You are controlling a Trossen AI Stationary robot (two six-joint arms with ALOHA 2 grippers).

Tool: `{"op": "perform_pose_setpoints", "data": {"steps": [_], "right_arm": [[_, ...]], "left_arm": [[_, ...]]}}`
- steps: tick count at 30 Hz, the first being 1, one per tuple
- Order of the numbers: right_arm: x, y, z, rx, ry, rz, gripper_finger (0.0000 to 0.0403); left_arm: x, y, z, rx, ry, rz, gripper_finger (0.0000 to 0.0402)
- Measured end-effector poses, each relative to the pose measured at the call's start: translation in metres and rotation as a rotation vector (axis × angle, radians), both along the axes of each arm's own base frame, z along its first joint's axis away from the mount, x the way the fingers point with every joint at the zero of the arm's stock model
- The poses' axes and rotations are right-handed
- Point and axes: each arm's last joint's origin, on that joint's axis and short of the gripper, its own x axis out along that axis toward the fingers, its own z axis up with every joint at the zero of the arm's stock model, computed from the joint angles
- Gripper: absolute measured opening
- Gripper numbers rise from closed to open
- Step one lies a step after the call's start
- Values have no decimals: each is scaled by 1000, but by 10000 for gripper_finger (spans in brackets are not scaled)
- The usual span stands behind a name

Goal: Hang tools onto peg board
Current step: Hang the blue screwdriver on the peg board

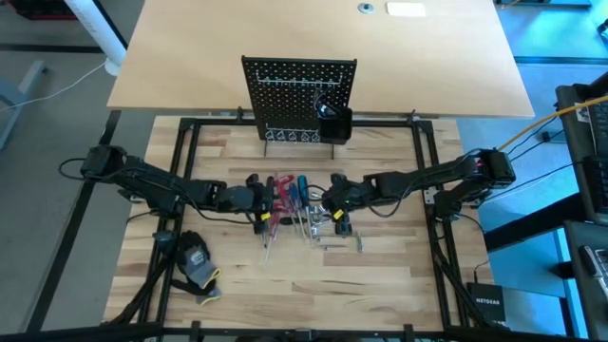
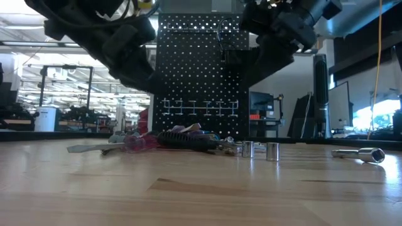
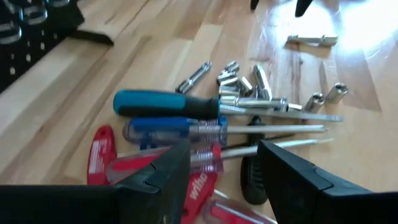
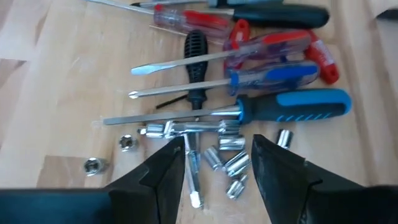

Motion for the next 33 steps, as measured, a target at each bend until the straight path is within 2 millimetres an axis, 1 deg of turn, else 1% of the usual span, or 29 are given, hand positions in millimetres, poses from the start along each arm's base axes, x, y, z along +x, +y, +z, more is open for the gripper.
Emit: {"op": "perform_pose_setpoints", "data": {"steps": [7, 11, 16, 21, 27, 30, 33], "right_arm": [[7, -1, 6, -16, -98, -26, 182], [11, -2, 5, -17, -125, -92, 182], [17, -5, -9, -8, -92, -156, 182], [27, -17, -28, 37, -71, -255, 182], [37, -31, -47, 166, -66, -388, 182], [39, -36, -54, 236, -50, -433, 182], [40, -38, -58, 300, -41, -491, 191]], "left_arm": [[-5, -5, -6, -9, 64, -2, 175], [-5, -4, -6, -8, 66, 2, 175], [-4, 1, -6, -15, 63, 29, 175], [-4, 6, -6, -49, 60, 76, 175], [-5, 6, -7, -75, 61, 96, 175], [-6, 6, -8, -79, 72, 100, 175], [-6, 6, -8, -82, 67, 102, 175]]}}
